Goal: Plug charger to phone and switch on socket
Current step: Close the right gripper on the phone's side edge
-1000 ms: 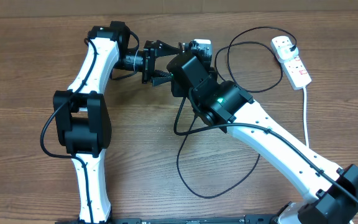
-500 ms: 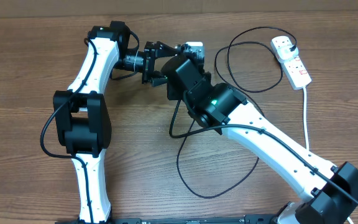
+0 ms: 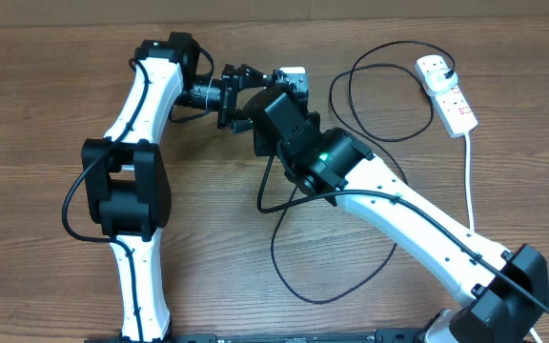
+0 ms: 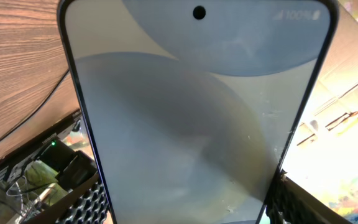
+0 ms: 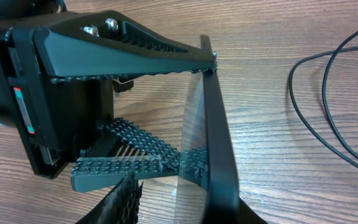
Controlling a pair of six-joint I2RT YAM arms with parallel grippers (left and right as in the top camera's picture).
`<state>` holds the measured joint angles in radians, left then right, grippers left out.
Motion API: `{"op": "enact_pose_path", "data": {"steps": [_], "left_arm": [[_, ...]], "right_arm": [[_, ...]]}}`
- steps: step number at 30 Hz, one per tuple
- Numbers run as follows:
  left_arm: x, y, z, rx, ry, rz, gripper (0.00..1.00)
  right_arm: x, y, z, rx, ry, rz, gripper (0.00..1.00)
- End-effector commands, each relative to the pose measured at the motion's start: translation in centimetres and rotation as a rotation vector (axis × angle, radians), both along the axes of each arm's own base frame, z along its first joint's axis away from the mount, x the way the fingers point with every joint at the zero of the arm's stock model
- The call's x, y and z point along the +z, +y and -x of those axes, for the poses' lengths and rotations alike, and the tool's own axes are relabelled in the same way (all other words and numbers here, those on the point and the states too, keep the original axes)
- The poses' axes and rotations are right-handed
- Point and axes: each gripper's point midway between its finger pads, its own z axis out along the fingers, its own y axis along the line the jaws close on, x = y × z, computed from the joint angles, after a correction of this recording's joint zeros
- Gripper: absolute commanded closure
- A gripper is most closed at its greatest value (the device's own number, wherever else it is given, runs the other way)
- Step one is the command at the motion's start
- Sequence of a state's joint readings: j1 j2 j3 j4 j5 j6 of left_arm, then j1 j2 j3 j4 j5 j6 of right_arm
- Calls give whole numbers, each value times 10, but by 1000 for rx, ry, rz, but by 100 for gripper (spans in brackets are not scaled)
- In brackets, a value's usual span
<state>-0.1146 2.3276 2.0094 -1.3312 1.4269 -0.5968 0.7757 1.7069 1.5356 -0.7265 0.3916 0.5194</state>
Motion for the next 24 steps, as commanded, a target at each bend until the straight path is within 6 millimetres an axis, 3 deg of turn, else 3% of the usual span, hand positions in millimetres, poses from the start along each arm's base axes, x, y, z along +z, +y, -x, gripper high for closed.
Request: {"op": "enact_pose_path", "data": {"steps": [1,24], "left_arm": [[10,-6,-2,-9,-19,35,35],[12,-6,-2,-13,-60,49,34]], "right_arm": [[8,0,-5,-16,-32,5,68],[8,-5,-9,-40,-45,25,78]]}}
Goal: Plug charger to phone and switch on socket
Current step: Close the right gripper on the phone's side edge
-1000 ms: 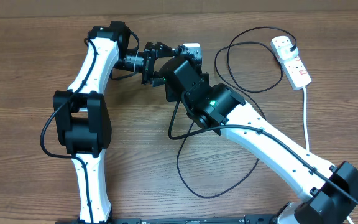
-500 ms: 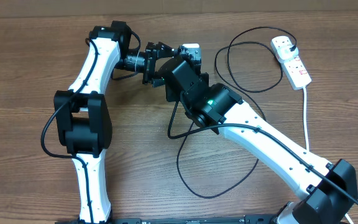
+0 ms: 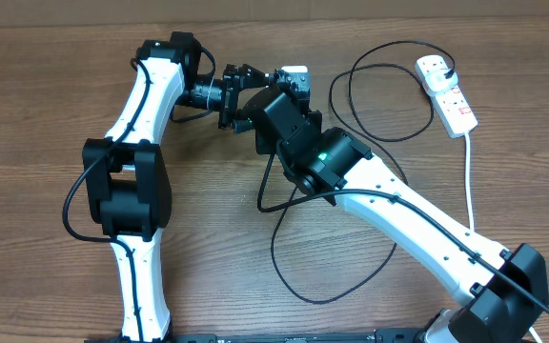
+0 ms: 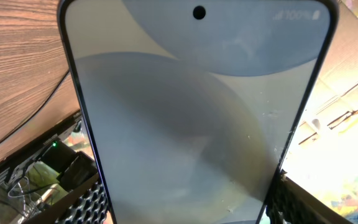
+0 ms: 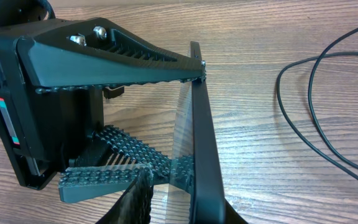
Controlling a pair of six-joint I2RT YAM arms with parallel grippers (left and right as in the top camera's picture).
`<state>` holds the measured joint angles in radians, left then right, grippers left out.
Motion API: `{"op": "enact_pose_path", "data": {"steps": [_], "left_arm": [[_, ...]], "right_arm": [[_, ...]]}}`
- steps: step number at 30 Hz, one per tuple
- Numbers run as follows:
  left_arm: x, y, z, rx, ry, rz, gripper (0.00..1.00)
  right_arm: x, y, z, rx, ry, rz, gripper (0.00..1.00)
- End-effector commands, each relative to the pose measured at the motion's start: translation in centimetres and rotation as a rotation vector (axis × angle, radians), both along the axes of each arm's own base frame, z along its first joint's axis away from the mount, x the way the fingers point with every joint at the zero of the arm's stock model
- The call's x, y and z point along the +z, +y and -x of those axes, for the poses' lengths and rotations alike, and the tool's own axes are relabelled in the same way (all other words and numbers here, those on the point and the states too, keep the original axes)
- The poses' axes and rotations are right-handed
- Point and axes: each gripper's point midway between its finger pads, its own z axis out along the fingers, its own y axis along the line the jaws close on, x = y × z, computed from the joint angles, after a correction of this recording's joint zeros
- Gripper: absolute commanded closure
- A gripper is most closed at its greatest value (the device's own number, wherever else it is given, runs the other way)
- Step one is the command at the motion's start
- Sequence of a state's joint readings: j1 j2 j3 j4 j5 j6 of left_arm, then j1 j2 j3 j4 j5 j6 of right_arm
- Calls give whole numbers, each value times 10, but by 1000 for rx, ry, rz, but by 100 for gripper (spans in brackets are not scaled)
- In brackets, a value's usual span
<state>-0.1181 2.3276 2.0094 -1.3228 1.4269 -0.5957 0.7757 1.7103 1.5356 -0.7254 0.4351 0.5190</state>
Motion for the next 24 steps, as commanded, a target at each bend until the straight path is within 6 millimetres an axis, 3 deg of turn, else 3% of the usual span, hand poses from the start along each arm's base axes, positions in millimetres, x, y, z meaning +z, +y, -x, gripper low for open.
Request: {"op": "enact_pose_path", "data": {"steps": [1,24], "left_arm": [[12,-5,-2,-10,-53,48,34],[12,-5,-4,-14,-102,58,34]], "right_arm": [[6,1,-5,-11,-23,2,78],[0,-5,-11,-27,-11,9,81]]}}
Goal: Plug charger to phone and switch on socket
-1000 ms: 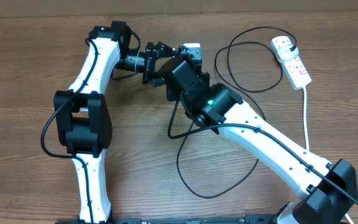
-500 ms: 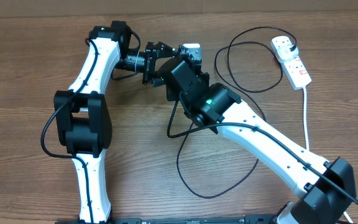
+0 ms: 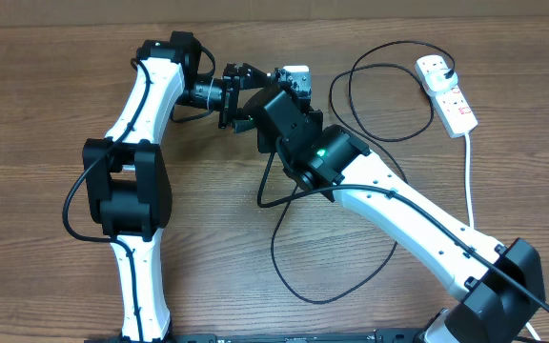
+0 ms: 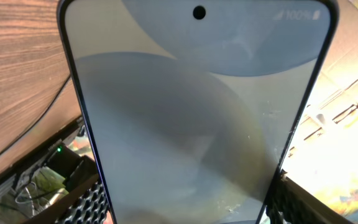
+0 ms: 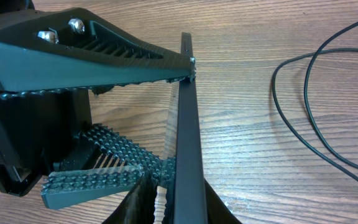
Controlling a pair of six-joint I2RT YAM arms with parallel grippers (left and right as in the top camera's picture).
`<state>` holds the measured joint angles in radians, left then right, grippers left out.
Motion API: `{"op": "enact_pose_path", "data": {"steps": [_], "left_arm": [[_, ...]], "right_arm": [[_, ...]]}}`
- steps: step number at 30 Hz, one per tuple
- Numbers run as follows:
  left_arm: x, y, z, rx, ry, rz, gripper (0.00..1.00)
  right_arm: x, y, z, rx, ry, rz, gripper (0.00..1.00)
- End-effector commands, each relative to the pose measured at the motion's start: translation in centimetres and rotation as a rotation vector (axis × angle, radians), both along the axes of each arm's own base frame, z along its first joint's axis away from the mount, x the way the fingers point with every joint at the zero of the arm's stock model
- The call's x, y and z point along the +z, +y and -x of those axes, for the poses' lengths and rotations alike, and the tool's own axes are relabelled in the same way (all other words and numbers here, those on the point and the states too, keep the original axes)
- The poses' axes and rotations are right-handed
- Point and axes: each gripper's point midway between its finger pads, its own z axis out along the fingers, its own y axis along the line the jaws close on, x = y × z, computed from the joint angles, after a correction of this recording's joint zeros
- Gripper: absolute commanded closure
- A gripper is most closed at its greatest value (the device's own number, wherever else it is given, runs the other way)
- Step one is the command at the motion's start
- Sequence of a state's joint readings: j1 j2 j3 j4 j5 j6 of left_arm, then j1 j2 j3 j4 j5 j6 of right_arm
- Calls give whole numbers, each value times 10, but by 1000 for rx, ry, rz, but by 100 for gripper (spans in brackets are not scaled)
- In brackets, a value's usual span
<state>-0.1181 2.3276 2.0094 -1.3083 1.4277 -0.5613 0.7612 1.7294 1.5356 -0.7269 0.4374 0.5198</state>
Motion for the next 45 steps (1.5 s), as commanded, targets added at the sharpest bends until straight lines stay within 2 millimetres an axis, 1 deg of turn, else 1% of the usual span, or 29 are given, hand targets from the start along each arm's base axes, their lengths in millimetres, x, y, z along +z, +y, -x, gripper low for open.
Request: {"op": "enact_pose_path", "data": {"steps": [1,4,7,12,16,19,20,22,24,27,30,32,35,37,39,41,43,45], "left_arm": [[12,-5,-3,-10,-54,51,34],[12,-5,-3,-10,-57,51,34],[12,-5,-3,-10,-59,52,34],[12,-5,-3,-10,-61,52,34],[12,-5,-3,-10,-61,52,33],[12,-5,-3,-10,-64,52,30],[12,-5,-3,-10,-64,52,30],[12,-5,-3,-11,-65,51,26],[12,-5,-4,-10,-73,52,25],[11,-5,-7,-11,-106,52,20],[11,-3,-15,-8,-192,58,16],[12,0,-22,-3,-259,65,12],[14,7,-28,8,-324,74,11],[19,13,-29,14,-391,85,10],[31,18,-29,18,-467,103,9],[49,24,-25,23,-554,112,8],[72,32,-21,28,-667,112,6],[98,41,-13,34,-789,66,5]], "right_arm": [[9,0,-5,-10,-25,-6,81],[9,0,-5,-10,-25,-6,81],[9,0,-5,-9,-24,-7,85],[9,0,-5,-6,-21,-9,87],[9,1,-5,-6,-21,-10,92],[9,0,-5,-6,-21,-9,96],[9,0,-5,-6,-21,-9,96],[9,0,-5,-6,-21,-9,96],[9,0,-5,-7,-22,-9,96],[11,-5,-8,-32,-43,11,96],[17,-16,-12,-78,-80,49,96],[21,-23,-14,-106,-98,73,96],[29,-34,-16,-133,-104,88,96],[36,-42,-18,-149,-102,88,96],[44,-50,-20,-163,-103,84,96],[52,-57,-21,-174,-106,71,96],[62,-64,-22,-181,-107,47,96],[69,-69,-23,-173,-94,-1,96]]}}
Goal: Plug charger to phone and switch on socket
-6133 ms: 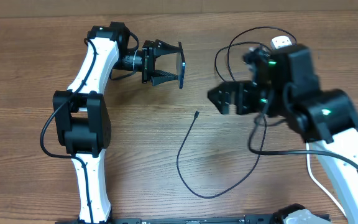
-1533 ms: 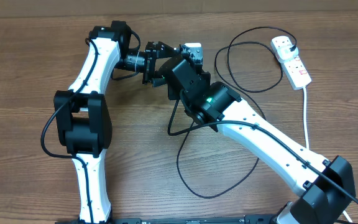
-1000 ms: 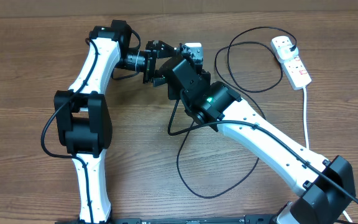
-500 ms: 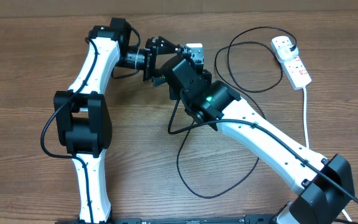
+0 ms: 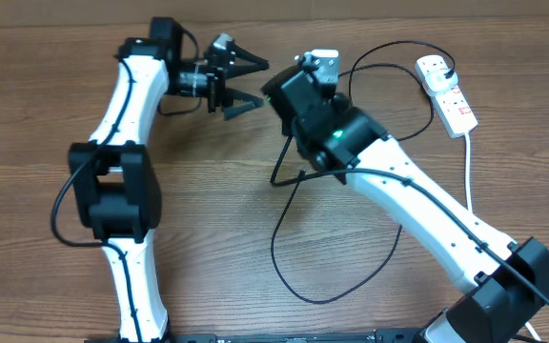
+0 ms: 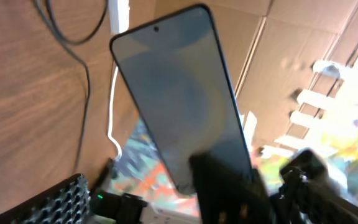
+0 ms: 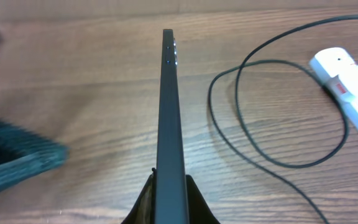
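The phone [image 7: 169, 112] shows edge-on in the right wrist view, standing up from my right gripper [image 7: 169, 186], which is shut on its lower end. From the left wrist its grey screen [image 6: 179, 106] faces the camera at a distance. My left gripper [image 5: 254, 82] is open and empty, just left of the phone [image 5: 320, 61]. The white socket strip [image 5: 449, 93] lies at the far right with a black cable [image 5: 389, 138] looping from it. I cannot pick out the cable's plug end.
The black cable [image 7: 260, 134] loops over the wooden table [image 5: 46, 210] between the phone and the socket strip [image 7: 350, 87], and more loops lie under the right arm [image 5: 417, 210]. A white cord [image 5: 471, 181] runs from the strip toward the table's front.
My left gripper has let go of the phone, opened and drawn back to the left. The phone is now in the right gripper alone, further right and nearer the socket strip.
At first my left gripper held the phone upright with the right gripper's fingers on either side of its lower edge. Over the following moments the right fingers stood closer about it. Now the right gripper holds the phone and the left is open.
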Controlling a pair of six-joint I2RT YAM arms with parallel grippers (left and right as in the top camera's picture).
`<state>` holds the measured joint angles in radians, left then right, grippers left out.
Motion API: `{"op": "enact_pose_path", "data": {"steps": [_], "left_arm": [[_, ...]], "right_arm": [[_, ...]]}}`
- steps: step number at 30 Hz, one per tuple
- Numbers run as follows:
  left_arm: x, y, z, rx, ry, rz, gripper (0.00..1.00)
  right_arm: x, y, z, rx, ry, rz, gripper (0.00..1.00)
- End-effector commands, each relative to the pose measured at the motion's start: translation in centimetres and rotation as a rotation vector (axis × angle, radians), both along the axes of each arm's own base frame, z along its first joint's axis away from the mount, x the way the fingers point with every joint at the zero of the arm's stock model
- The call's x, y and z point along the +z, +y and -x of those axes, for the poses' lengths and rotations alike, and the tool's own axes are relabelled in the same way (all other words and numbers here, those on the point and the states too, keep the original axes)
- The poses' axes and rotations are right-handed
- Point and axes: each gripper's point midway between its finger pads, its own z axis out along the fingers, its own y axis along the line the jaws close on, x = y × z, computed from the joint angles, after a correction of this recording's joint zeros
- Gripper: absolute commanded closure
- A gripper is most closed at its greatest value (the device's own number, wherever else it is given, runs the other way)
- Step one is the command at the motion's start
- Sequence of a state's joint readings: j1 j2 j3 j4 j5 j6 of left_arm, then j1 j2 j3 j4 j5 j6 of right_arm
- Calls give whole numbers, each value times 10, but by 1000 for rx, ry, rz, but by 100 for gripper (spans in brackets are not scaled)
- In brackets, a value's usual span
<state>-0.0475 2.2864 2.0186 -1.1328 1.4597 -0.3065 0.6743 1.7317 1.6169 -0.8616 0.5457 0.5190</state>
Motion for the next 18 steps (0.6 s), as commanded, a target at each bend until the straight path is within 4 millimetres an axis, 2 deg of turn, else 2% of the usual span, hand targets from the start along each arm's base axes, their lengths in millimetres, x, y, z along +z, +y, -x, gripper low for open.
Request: {"op": "enact_pose_path", "data": {"steps": [1,4,6,10,13,15,18], "left_arm": [[79,15,18,22,-357,-38,4],[98,32,29,90,-473,-264,3],[107,50,39,163,-523,-485,3],[118,85,63,317,-516,-847,3],[116,112,85,431,-438,-1103,3],[109,123,99,480,-361,-1232,4],[96,114,112,475,-277,-1278,6]], "right_arm": [[53,-14,-4,-8,-81,-117,96],[60,-24,-7,20,-41,-229,96],[62,-30,-11,54,-2,-328,96],[65,-38,-17,126,74,-522,96],[72,-48,-19,175,108,-650,96],[76,-57,-20,191,119,-706,96],[80,-66,-20,207,131,-764,96]]}}
